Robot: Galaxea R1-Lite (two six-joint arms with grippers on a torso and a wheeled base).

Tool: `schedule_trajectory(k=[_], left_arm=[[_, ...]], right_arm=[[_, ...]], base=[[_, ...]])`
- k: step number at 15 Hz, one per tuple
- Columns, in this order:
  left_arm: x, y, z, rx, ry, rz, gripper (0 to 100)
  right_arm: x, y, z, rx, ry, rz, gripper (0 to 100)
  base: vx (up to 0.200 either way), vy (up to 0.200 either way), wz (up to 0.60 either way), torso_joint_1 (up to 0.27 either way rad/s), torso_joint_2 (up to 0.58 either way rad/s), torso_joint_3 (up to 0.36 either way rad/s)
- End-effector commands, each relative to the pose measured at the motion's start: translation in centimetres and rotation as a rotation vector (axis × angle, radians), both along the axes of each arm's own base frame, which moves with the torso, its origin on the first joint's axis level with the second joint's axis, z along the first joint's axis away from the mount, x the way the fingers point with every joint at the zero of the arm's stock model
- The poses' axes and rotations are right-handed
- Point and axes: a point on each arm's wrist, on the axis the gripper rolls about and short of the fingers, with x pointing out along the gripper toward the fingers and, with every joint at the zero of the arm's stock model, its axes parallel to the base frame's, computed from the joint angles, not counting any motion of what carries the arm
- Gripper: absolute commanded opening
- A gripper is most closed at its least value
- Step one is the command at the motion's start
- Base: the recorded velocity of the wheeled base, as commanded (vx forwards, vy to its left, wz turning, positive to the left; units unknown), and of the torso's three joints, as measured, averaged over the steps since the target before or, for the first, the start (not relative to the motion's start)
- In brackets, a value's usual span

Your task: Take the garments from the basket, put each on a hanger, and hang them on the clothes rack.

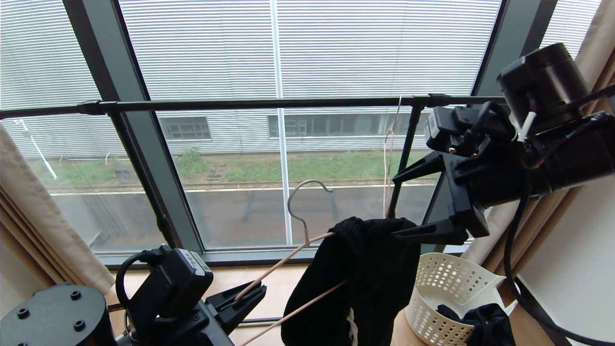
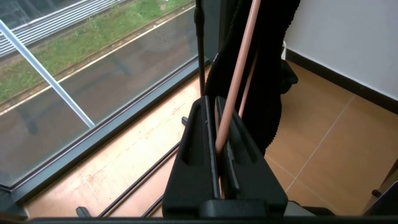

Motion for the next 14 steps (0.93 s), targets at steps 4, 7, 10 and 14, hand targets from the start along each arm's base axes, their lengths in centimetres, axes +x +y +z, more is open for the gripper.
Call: schedule_trajectory(k=[4,7,10,14], left_arm=[[-0.1,0.1,0.1,-0.005,-0.005,0.000,0],[-0.1,0.0,0.2,-0.007,-0.007,-0.004,0],[-0.1,0.0,0.2,-0.006,-0.006,-0.004,0],[-0.2,-0.1,0.2,-0.006,-0.006,-0.009,0]], right_arm=[[4.9,1.8,-1.4,-0.159,0.156,0.213,100],[4.7,3.7,-2.0,-0.172,0.161,0.249,100],[5.6,4.4,-3.1,-0.210,0.191,0.204,100],[6.5,5.3,-3.1,-0.205,0.126,0.145,100]], base=[[0.000,0.000,0.00,0.000,0.00,0.000],[0.000,0.000,0.00,0.000,0.00,0.000],[0.000,0.000,0.00,0.000,0.00,0.000],[0.000,0.000,0.00,0.000,0.00,0.000]])
